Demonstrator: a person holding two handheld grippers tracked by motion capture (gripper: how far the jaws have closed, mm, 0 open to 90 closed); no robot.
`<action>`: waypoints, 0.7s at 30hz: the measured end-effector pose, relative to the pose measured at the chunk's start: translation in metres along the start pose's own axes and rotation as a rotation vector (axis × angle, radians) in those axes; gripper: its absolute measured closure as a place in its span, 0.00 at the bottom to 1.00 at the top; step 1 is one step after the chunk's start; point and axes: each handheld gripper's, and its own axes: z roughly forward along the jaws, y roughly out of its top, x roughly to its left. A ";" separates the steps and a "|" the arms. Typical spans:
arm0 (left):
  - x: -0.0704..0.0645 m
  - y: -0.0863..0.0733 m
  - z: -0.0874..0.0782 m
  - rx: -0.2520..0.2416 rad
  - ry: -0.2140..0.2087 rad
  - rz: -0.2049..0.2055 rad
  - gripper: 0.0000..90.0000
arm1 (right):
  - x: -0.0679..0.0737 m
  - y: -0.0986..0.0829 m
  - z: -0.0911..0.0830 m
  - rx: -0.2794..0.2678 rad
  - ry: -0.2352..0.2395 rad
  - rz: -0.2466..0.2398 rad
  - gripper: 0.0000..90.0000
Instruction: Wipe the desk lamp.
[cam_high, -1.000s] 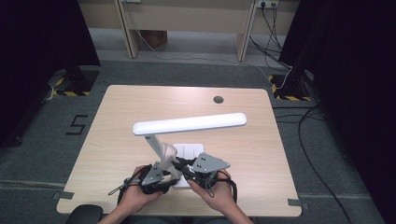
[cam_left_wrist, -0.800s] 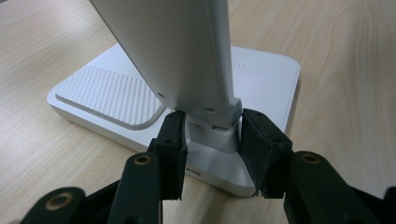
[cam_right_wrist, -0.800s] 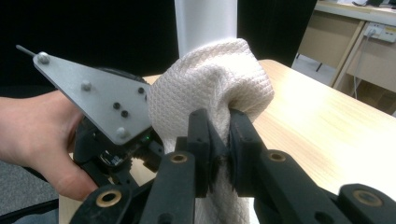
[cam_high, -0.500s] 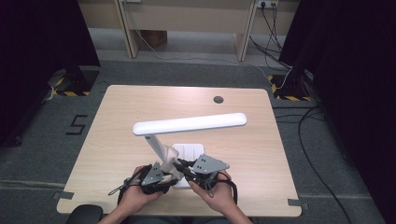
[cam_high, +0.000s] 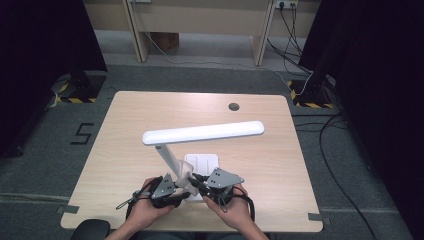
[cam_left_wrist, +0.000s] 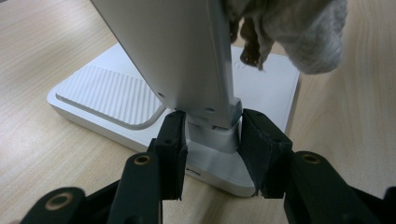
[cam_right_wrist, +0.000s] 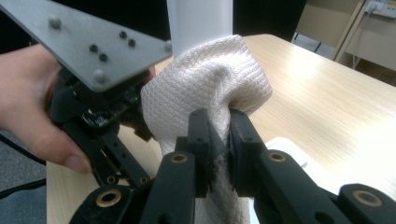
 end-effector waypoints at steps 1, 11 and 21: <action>0.000 0.000 0.000 0.000 0.000 0.000 0.67 | 0.000 -0.001 0.000 0.005 -0.003 -0.003 0.90; 0.000 0.000 0.000 -0.002 0.002 -0.001 0.67 | -0.001 -0.009 0.003 0.025 0.001 0.018 0.90; -0.001 0.000 0.000 -0.005 0.004 -0.002 0.67 | -0.003 -0.017 0.007 0.049 -0.001 0.033 0.90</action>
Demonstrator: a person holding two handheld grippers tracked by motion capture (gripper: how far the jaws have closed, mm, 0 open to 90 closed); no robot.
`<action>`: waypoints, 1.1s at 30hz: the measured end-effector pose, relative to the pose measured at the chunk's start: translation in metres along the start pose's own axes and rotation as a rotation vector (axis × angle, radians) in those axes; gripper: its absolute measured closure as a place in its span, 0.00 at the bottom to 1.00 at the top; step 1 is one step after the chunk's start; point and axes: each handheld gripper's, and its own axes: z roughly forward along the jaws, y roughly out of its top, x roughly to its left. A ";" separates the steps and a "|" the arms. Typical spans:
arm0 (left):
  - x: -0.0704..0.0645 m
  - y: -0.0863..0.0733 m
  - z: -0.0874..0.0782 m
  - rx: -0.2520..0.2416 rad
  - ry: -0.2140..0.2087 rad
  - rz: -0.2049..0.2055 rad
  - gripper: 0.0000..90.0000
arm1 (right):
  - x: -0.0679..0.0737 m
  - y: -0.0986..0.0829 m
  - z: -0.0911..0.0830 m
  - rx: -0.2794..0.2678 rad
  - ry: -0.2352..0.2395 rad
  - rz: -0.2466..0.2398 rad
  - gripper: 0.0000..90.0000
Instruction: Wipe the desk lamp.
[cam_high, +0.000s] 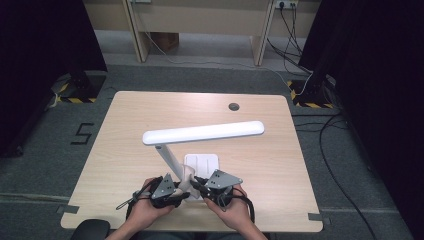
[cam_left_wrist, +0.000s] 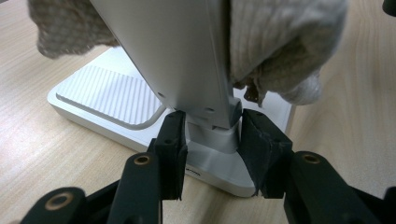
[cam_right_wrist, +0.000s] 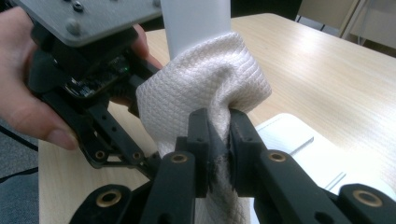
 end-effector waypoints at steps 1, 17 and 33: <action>0.000 0.000 0.000 0.002 0.002 0.002 0.67 | -0.001 -0.001 0.000 0.003 0.001 -0.002 0.90; -0.001 0.000 0.000 0.000 0.004 0.002 0.67 | -0.006 -0.014 0.007 0.053 -0.008 0.025 0.90; -0.002 0.000 0.000 -0.002 0.014 0.004 0.66 | -0.008 -0.020 0.010 0.076 -0.020 0.030 0.90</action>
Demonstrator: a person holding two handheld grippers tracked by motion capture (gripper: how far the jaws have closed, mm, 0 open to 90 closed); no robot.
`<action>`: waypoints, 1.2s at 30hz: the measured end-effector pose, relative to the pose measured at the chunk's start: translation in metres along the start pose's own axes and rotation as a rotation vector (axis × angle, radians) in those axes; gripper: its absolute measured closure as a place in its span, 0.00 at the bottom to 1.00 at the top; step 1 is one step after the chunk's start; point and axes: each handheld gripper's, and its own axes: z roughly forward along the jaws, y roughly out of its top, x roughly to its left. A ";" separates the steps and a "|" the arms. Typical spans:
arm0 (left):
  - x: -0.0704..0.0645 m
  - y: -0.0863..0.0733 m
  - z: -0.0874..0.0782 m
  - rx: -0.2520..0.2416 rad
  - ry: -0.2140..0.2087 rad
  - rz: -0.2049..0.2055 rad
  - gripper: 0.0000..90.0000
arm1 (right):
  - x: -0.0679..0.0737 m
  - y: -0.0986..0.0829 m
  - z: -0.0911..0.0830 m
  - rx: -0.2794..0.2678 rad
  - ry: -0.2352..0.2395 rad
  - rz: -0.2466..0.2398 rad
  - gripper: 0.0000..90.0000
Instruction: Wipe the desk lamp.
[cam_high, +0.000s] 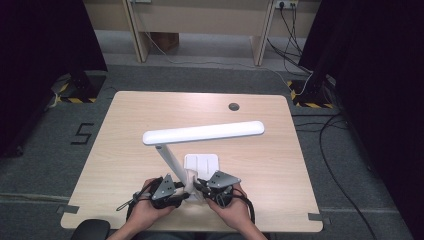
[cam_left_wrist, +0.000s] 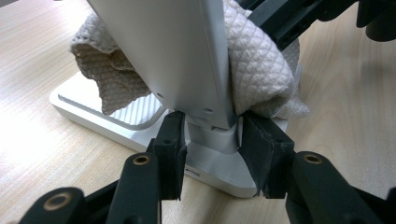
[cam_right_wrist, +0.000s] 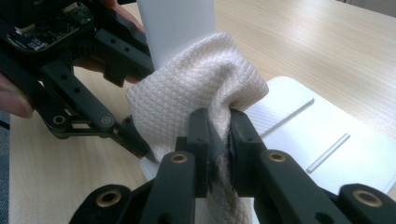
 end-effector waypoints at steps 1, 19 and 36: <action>0.000 0.000 0.000 0.000 0.000 0.000 0.66 | 0.000 0.000 0.000 -0.001 -0.001 0.000 0.90; 0.005 0.021 -0.041 -0.098 0.050 -0.029 0.52 | -0.001 -0.005 -0.004 0.064 -0.039 0.014 0.90; 0.013 0.055 -0.061 -0.219 0.095 -0.084 0.50 | 0.006 -0.004 -0.003 0.141 -0.025 0.010 0.90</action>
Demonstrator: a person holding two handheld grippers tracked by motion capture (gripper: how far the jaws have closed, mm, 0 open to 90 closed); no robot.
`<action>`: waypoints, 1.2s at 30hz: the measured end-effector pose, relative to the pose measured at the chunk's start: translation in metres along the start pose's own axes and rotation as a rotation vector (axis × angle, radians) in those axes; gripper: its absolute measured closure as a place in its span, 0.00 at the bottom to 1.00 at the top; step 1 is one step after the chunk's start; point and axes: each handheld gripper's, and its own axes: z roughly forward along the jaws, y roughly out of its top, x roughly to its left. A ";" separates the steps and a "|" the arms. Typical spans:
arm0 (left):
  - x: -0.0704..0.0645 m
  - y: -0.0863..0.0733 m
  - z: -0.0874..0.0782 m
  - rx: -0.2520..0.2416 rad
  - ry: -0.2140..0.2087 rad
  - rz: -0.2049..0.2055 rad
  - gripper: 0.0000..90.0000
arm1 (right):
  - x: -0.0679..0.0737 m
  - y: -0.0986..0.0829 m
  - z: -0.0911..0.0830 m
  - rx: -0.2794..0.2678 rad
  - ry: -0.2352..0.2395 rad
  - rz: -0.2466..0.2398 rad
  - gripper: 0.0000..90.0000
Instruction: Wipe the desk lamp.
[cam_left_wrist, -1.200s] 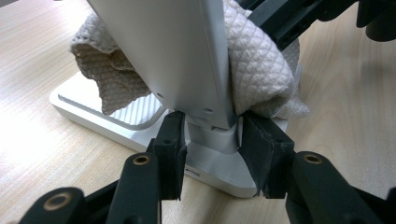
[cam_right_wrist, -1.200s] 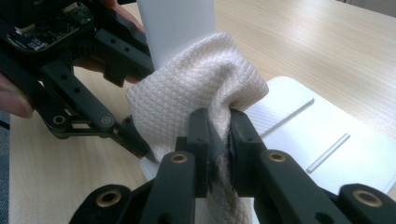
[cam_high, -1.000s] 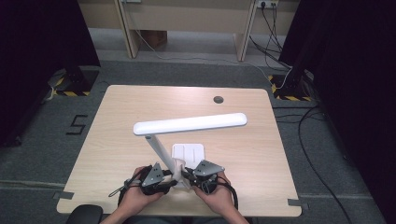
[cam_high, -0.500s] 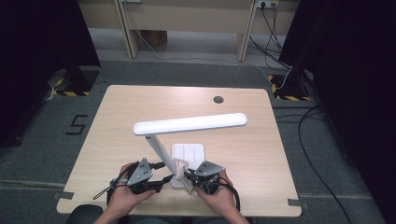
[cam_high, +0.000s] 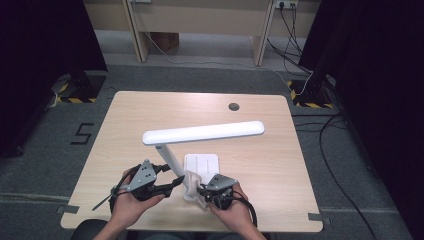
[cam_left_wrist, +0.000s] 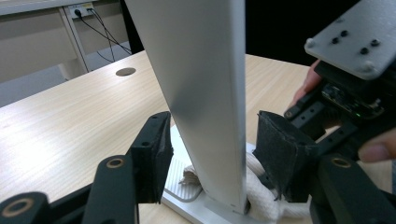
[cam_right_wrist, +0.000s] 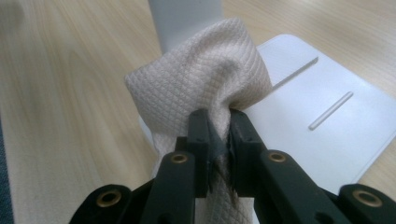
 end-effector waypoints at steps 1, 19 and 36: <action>0.000 0.001 0.000 -0.002 0.003 -0.001 0.51 | 0.001 0.000 0.000 0.004 0.002 0.002 0.90; -0.001 0.004 0.004 -0.010 0.037 -0.044 0.59 | 0.006 0.003 0.007 0.075 -0.039 -0.005 0.90; -0.004 0.005 0.005 -0.004 0.063 -0.061 0.61 | 0.003 0.006 0.007 0.108 -0.070 0.020 0.92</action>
